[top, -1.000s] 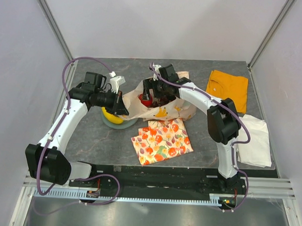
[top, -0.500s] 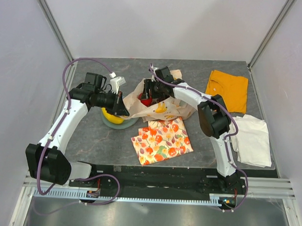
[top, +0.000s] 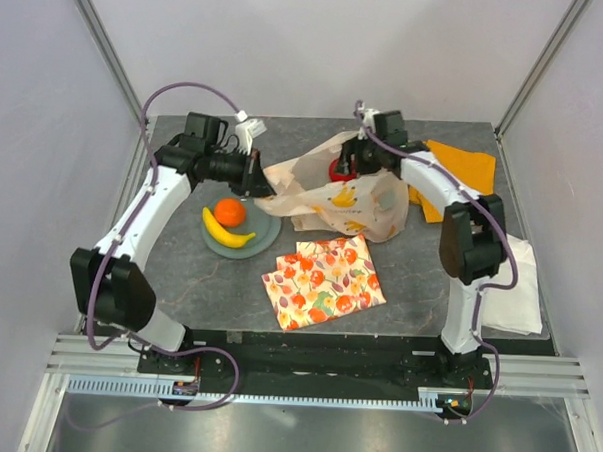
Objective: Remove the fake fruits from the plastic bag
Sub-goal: Take out the fake fruit from the plastic bag.
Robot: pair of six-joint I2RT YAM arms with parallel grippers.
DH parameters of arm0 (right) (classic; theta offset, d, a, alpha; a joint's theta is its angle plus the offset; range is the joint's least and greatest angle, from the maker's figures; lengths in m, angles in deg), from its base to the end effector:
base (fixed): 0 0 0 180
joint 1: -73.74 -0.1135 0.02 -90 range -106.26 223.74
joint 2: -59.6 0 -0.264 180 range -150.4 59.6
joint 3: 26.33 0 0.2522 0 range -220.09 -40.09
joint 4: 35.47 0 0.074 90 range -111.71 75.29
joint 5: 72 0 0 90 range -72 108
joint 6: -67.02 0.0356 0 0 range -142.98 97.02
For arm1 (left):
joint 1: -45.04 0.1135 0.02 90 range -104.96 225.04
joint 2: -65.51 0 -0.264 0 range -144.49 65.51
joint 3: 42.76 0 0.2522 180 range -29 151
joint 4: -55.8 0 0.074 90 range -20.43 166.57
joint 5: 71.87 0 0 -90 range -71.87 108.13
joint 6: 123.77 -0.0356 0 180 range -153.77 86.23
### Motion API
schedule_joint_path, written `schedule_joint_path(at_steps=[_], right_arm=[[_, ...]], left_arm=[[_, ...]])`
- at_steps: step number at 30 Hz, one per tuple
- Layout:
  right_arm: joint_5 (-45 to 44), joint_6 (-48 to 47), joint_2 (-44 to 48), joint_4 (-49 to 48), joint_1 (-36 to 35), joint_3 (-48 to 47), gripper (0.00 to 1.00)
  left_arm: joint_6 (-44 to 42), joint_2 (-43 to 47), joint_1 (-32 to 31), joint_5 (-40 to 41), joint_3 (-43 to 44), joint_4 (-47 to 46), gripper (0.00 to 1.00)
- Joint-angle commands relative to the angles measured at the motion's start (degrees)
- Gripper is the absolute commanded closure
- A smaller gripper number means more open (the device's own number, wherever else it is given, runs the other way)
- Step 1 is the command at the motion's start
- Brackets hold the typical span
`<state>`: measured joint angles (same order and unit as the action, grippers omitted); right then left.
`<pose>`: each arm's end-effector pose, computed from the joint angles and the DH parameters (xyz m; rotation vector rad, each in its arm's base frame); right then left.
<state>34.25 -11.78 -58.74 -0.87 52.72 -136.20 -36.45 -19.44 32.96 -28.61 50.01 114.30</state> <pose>0.4387 0.1792 0.2348 -0.3478 2.3393 0.6081 0.2967 -0.0900 0.3347 0.6535 2.2559 -1.0676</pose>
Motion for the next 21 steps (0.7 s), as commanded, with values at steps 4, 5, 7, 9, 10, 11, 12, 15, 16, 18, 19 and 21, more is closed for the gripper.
schedule_joint_path(at_steps=[4, 5, 7, 9, 10, 11, 12, 15, 16, 18, 19, 21], right_arm=[[14.13, -8.65, 7.95, 7.17, 5.37, -4.16, 0.82], [19.12, -8.74, 9.08, 8.68, 5.46, -5.12, 0.82], [22.58, -9.0, 10.49, 12.88, 5.11, -7.5, 0.82], [25.14, -9.71, 13.13, 15.18, 4.85, -9.86, 0.82], [25.49, -9.45, 14.01, 16.59, 4.67, -11.01, 0.82], [26.37, -8.75, 15.41, 17.12, 4.67, -12.07, 0.82], [26.64, -8.31, 16.12, 17.48, 4.58, -14.43, 0.82], [25.94, -6.02, 17.8, 18.62, 3.79, -19.52, 0.81], [25.33, -5.49, 18.15, 19.06, 3.35, -20.77, 0.81], [22.7, -6.53, 18.67, 19.85, 1.43, -24.71, 0.81], [20.94, -8.63, 18.85, 22.03, 0.37, -26.13, 0.81], [18.39, -13.72, 18.94, 24.06, -2.97, -29.46, 0.81]], left_arm=[[8.12, -11.54, -3.04, -2.39, 14.66, -7.45, 0.98], [8.56, -12.69, -3.04, -1.69, 15.99, -7.99, 0.97], [8.39, -16.38, -3.04, -1.6, 20.82, -8.26, 0.79], [7.52, -18.92, -2.95, -1.25, 26.52, -7.82, 0.71], [7.34, -19.11, -2.95, -0.9, 28.03, -7.64, 0.6], [6.99, -19.2, -2.95, -0.29, 29.27, -7.47, 0.55], [6.55, -18.68, -2.87, -0.02, 31.11, -7.2, 0.49], [5.84, -16.58, -2.25, 0.33, 31.57, -5.54, 0.23], [5.75, -13.7, -2.08, 0.6, 31.04, -5.01, 0.08], [6.1, -9.56, -1.81, 2.7, 27.98, -4.39, 0.01], [6.02, -5.1, -1.81, 3.93, 26.74, -4.48, 0.01], [4.88, -0.5, -1.72, 5.87, 23.59, -3.69, 0.01]])
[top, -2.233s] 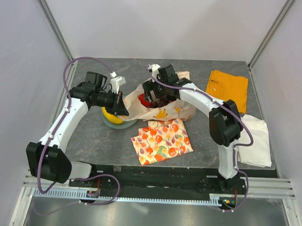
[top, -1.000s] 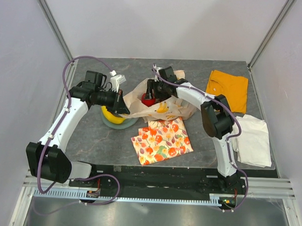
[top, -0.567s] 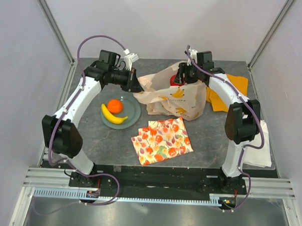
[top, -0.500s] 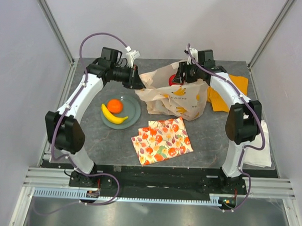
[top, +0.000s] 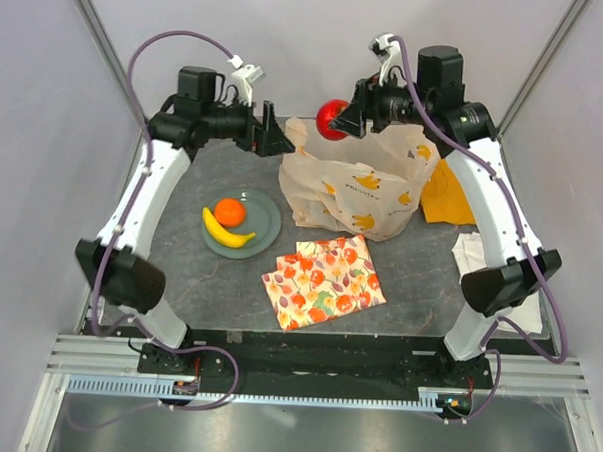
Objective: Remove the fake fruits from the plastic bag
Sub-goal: Take out the fake fruit from the plastic bag, then place the fake fruit on the plate.
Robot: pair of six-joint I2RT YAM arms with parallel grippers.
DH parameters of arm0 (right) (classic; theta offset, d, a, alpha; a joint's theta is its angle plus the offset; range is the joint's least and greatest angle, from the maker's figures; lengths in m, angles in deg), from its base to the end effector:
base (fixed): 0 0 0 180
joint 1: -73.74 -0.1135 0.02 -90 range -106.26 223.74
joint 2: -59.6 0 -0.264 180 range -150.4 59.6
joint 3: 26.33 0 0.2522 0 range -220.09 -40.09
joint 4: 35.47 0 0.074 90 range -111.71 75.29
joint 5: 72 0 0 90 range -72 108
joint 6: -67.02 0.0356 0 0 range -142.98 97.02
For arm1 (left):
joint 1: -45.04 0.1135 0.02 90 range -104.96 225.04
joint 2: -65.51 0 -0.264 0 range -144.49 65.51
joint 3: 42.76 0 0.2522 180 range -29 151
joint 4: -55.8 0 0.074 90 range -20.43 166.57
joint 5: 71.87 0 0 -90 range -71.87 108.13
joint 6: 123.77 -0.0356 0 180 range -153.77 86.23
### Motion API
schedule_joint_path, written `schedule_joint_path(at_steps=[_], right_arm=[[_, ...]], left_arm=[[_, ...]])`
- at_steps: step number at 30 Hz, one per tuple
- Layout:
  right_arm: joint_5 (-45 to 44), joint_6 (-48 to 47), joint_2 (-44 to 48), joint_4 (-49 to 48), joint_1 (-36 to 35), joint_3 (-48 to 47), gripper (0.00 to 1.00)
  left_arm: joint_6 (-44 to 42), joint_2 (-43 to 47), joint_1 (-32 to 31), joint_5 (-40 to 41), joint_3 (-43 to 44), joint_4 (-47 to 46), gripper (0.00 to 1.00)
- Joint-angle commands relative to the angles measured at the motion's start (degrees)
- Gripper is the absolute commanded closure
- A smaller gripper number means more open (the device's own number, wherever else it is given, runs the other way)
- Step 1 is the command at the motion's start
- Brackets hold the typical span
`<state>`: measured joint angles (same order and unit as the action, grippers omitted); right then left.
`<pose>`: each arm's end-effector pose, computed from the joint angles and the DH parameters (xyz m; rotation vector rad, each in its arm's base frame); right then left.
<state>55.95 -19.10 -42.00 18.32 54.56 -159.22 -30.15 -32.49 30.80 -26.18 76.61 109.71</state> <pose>0.3545 0.1465 0.4640 -0.6981 1.8584 0.9102 0.3578 -0.1165 0.4133 0.6502 2.0141 -1.0066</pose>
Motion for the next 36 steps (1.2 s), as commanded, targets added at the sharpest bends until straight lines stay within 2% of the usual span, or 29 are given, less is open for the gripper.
schedule_joint_path(at_steps=[1, 5, 7, 9, 10, 13, 17, 27, 30, 36], right_arm=[[-3.67, -6.25, 2.02, 5.4, -5.42, -7.42, 0.8], [-4.03, -7.57, 0.18, 6.29, -12.43, -13.92, 0.8], [-3.07, -7.66, -1.13, 6.2, -15.7, -15.42, 0.79], [-3.32, -7.92, -2.28, 6.11, -20.18, -16.04, 0.79], [-4.2, -7.92, -3.76, 5.59, -21.59, -15.61, 0.8], [-7.19, -9.41, -7.54, 2.78, -26.07, -14.2, 0.81], [-13.16, -10.38, -13.7, -1.45, -29.68, -14.71, 0.8], [-27.31, -8.89, -30.05, -3.73, -29.16, -17.27, 0.83], [-28.37, -7.66, -35.14, -4.17, -28.02, -20.43, 0.83], [-31.01, -6.52, -39.72, -5.66, -26.61, -22.2, 0.81]], left_arm=[[-1.94, 14.39, 0.53, 3.53, -3.56, 1.6, 0.01], [-5.27, 27.12, 1.67, 6.42, -7.16, 3.71, 0.01], [-7.21, 30.66, 3.25, 8.53, -7.34, 6.87, 0.01], [-8.89, 34.95, 5.35, 13.62, -7.51, 8.19, 0.01], [-9.24, 36.11, 6.23, 16.69, -7.52, 8.9, 0.01], [-9.86, 40.24, 9.4, 19.26, -7.34, 9.17, 0.01], [-9.25, 43.06, 13.27, 18.3, -7.95, 9.87, 0.01], [-7.05, 48.34, 23.46, 14.78, -10.85, 11.98, 0.01], [-7.31, 49.13, 24.7, 14.26, -10.94, 12.77, 0.01], [-6.96, 50.01, 26.8, 12.24, -12.26, 14.09, 0.01]])
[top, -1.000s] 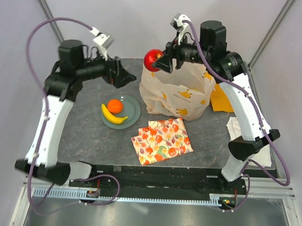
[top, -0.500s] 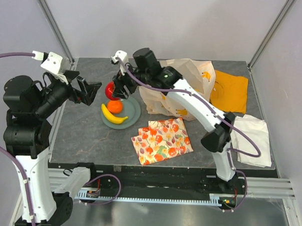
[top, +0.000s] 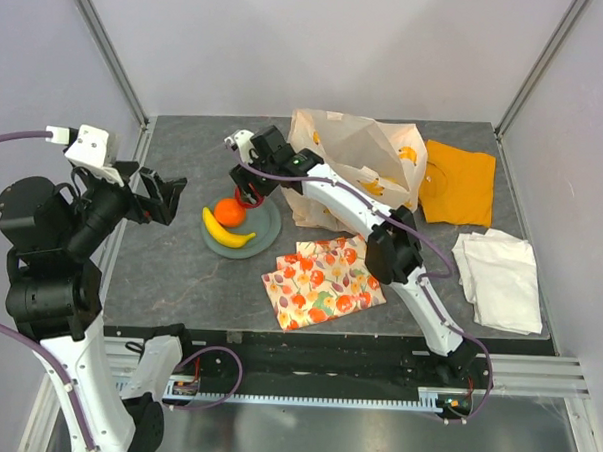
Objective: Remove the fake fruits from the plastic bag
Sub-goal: Place the fake fruit on the plate.
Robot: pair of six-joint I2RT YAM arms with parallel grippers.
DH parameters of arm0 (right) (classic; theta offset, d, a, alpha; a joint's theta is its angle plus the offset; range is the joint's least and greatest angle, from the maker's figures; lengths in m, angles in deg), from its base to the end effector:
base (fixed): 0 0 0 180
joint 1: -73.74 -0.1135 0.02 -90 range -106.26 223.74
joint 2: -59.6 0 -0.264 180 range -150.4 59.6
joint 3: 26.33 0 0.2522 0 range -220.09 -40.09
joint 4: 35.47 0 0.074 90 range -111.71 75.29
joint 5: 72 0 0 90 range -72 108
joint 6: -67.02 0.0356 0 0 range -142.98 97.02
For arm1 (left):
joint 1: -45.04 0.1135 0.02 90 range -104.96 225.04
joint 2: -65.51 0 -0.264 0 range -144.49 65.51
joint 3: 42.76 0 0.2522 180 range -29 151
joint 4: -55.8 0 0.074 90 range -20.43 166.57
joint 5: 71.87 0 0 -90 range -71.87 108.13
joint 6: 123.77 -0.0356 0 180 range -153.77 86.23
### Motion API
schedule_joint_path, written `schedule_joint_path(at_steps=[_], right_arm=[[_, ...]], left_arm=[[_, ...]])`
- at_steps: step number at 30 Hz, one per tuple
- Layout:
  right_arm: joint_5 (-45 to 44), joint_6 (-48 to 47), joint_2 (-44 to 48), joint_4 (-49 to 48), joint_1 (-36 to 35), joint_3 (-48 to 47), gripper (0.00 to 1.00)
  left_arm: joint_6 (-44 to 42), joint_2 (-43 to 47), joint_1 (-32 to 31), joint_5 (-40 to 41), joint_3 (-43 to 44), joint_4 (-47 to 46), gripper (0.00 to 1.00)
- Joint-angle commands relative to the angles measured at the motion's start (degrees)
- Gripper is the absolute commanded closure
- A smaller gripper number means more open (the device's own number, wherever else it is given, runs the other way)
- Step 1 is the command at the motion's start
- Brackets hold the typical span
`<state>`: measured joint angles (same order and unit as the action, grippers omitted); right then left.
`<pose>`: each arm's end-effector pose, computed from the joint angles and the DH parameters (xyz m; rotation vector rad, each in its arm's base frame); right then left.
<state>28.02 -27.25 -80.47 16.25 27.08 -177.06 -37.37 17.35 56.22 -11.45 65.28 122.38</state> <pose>0.3747 0.4061 0.2580 -1.0913 2.0742 0.5767 0.0767 -0.0028 0.5161 0.2748 1.6554 -0.2409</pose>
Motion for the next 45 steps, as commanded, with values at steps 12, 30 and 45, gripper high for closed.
schedule_joint_path(at_steps=[12, 30, 45], right_arm=[[1.76, 3.48, -5.39, -4.82, 3.5, -5.94, 0.69], [4.22, 9.1, -5.3, -3.77, 3.32, -3.4, 0.6], [4.48, 9.02, -4.86, -3.15, 3.41, -1.55, 0.35]], left_arm=[[2.28, -0.7, 4.73, -8.12, -2.52, 1.59, 0.01], [4.65, -0.88, 6.66, -10.58, -3.49, 0.18, 0.01], [6.14, -1.14, 7.19, -11.99, -4.46, -1.23, 0.01]])
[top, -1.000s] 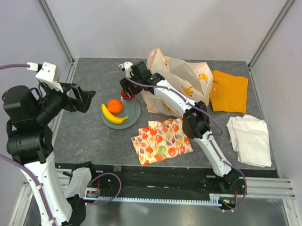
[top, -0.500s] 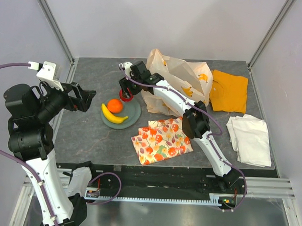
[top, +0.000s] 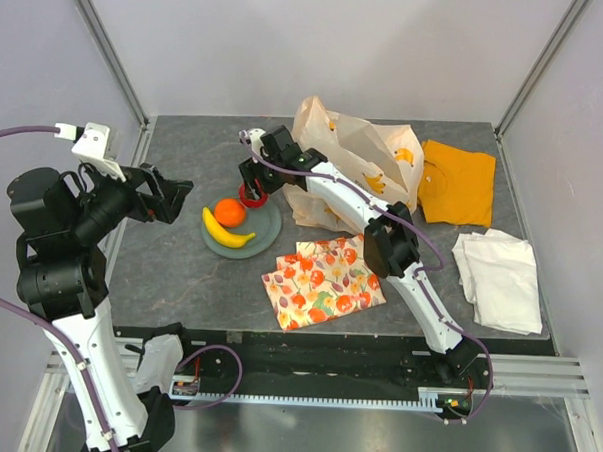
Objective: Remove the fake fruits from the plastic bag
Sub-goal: Place the fake fruit on the plate.
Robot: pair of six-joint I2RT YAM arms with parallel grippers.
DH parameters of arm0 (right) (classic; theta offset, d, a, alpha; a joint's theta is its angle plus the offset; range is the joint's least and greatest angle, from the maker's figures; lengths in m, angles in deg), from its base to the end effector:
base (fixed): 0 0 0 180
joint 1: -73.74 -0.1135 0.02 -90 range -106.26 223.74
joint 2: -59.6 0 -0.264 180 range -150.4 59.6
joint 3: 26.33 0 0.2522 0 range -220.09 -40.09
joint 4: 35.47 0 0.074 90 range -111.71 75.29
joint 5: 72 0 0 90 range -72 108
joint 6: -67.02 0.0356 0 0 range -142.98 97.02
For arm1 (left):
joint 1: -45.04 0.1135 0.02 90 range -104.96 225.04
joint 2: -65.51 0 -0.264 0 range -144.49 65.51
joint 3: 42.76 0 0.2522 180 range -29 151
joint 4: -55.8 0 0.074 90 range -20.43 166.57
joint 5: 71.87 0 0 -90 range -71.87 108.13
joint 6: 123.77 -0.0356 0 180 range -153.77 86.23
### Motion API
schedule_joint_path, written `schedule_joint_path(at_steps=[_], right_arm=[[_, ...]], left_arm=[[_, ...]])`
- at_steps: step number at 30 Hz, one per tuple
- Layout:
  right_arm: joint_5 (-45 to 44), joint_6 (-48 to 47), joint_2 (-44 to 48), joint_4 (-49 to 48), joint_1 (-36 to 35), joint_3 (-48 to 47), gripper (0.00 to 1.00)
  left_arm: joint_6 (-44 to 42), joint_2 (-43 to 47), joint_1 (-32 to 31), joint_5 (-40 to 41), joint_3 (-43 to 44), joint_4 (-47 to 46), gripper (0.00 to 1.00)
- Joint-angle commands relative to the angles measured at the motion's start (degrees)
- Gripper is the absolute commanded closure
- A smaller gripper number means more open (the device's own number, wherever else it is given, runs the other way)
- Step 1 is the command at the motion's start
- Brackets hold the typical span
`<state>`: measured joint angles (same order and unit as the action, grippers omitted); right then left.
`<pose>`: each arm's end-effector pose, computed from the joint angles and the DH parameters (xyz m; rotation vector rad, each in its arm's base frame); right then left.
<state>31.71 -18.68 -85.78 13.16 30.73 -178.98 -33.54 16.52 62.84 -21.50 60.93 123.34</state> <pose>0.4103 0.3943 0.2236 -0.9052 2.1891 0.6894 0.0940 0.0063 0.4960 0.2151 1.7462 -0.3961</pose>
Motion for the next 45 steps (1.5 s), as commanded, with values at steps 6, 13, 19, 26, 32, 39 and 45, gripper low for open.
schedule_joint_path(at_steps=[6, 13, 19, 26, 32, 39, 45], right_arm=[[0.26, 0.54, 0.71, 0.19, -0.33, 1.08, 0.17], [0.17, 0.98, 0.71, 0.11, -0.33, 1.25, 0.04], [0.43, 1.33, 1.42, 0.11, -0.33, 1.43, 0.02], [2.28, 2.29, 5.1, 0.55, -0.33, 2.39, 0.02], [5.35, 3.53, 13.0, 1.07, -0.24, 8.01, 0.02], [8.43, 1.77, 20.57, 2.57, -0.24, 13.46, 0.02], [11.07, -4.28, 26.37, 4.59, 0.29, 21.63, 0.02]], left_arm=[[2.76, -0.49, 0.83, -2.64, -0.02, -2.54, 0.01], [3.46, -0.49, 0.83, -3.25, -0.28, -2.98, 0.01], [3.9, -0.75, 1.01, -3.95, -0.37, -3.59, 0.01], [5.04, -1.19, 1.01, -5.97, -1.34, -5.26, 0.01], [3.64, -2.25, 1.01, -11.16, -1.95, -5.88, 0.01], [-3.74, -1.55, 1.01, -11.34, -2.57, -2.19, 0.01], [-8.47, -4.44, 0.92, -16.17, -9.23, -0.26, 0.01]])
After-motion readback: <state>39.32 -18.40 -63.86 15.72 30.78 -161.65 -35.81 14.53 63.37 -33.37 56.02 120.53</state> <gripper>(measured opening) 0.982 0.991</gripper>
